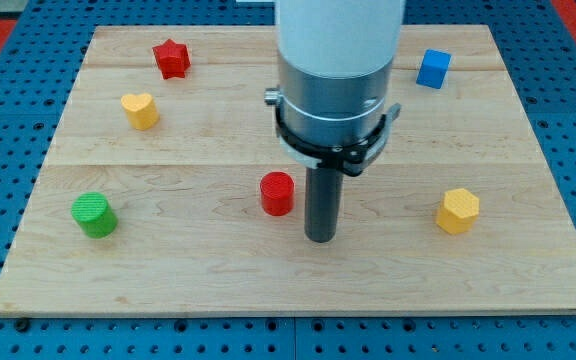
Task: Push the yellow hexagon below the blue cube
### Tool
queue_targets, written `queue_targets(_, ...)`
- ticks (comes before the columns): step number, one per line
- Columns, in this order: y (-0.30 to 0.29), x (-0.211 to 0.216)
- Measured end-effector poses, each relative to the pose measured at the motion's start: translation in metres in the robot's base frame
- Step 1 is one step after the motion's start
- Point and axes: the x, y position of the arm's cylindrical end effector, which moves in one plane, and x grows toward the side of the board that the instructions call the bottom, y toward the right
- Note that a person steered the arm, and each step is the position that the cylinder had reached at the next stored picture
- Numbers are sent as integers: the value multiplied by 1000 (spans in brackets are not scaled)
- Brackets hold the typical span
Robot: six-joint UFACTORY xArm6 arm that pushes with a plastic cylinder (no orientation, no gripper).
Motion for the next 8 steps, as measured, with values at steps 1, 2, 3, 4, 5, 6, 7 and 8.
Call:
queue_targets(1,25,-21)
queue_targets(2,29,-25)
queue_targets(3,29,-24)
queue_targets(4,62,-11)
queue_targets(5,99,-22)
queue_targets(6,144,-35)
queue_targets(7,144,-35)
queue_targets(8,140,-35)
